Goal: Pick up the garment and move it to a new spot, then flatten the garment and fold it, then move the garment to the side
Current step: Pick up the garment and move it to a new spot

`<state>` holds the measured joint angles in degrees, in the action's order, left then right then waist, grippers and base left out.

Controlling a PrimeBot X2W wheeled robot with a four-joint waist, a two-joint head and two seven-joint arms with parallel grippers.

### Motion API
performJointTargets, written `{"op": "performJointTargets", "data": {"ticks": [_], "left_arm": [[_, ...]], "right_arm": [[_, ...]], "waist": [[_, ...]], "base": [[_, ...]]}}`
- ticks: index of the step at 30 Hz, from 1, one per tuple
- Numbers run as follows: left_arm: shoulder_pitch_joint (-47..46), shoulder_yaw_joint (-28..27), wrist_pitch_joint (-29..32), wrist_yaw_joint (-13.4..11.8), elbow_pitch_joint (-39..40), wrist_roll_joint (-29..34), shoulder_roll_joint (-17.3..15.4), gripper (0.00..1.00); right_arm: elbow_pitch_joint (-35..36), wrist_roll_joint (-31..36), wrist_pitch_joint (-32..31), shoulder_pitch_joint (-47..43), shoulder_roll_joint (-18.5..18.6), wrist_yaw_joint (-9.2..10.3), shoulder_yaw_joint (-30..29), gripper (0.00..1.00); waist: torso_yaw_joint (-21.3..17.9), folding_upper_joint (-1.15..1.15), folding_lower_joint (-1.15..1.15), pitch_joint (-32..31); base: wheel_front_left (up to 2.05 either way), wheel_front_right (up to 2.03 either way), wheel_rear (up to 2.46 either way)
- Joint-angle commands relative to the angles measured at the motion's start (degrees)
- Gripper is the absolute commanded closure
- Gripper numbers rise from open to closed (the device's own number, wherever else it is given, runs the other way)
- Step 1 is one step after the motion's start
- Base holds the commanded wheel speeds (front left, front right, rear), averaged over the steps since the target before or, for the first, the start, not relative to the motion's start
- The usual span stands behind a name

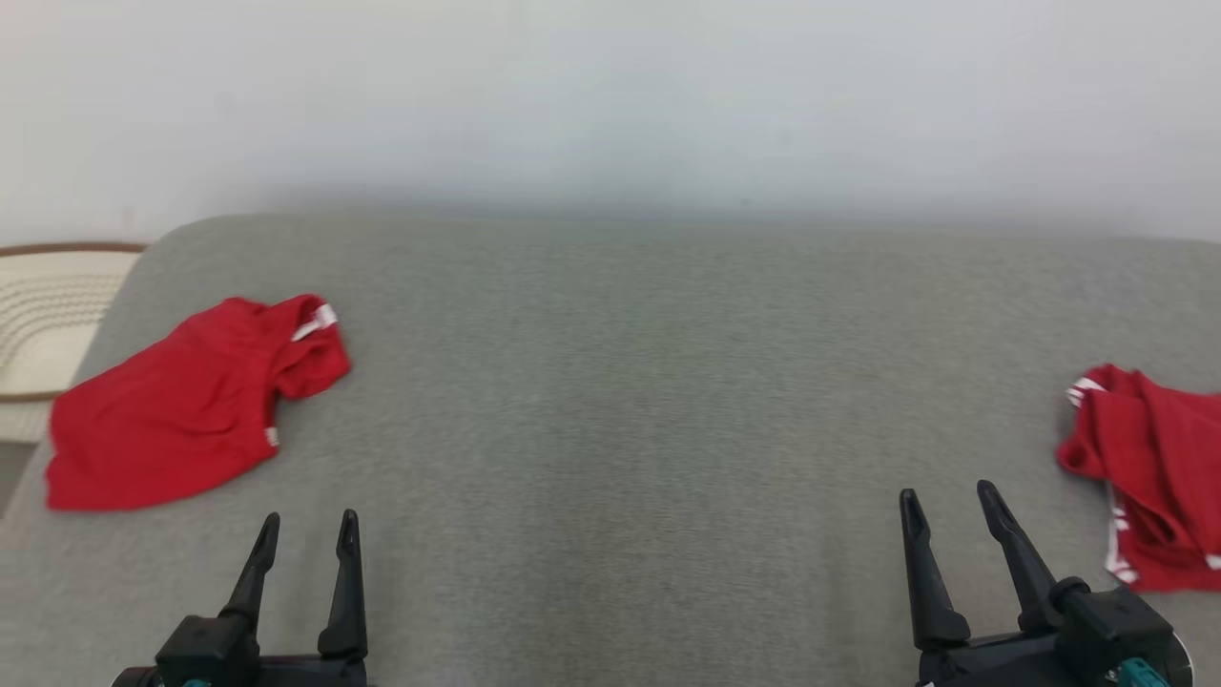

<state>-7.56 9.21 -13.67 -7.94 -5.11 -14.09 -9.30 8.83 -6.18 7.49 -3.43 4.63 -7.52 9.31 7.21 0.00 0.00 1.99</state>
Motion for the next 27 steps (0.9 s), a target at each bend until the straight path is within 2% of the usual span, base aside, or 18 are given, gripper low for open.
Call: {"op": "performJointTargets", "data": {"ticks": [1,8,12,19,27], "left_arm": [[0.4,-0.4,-0.3,-0.3,0.1,-0.4,-0.1,0.0],[0.8,-0.9,-0.7,-0.8,0.0,-1.1,0.2,0.0],[1.0,-1.3,-0.9,-1.1,0.0,-1.6,0.3,0.0],[0.5,-1.6,-1.1,-1.0,-0.1,-2.2,0.6,0.0],[0.3,-2.0,-1.3,-1.2,0.0,-2.5,0.7,0.0]], "right_arm": [[0.7,-0.2,-0.4,-0.6,-0.1,0.06,0.7,0.0],[1.7,-0.5,-1.2,-0.9,-0.3,0.06,2.4,0.0],[1.7,-0.9,-1.3,-1.1,-0.5,0.06,3.5,0.0],[1.2,-1.1,-1.2,-0.8,-0.6,0.06,4.2,0.0],[0.7,-1.3,-1.0,-0.6,-0.8,0.06,4.8,0.0]], "waist": [[6.1,0.0,0.0,-0.4],[13.7,0.0,0.0,-0.7],[16.5,0.0,0.0,-0.9],[18.2,0.0,0.0,-0.8],[18.2,0.0,0.0,-0.7]], "base": [[0.0,0.0,0.0],[0.0,0.0,0.0],[0.0,0.0,0.0],[0.0,0.0,0.0],[0.0,0.0,0.0]]}}
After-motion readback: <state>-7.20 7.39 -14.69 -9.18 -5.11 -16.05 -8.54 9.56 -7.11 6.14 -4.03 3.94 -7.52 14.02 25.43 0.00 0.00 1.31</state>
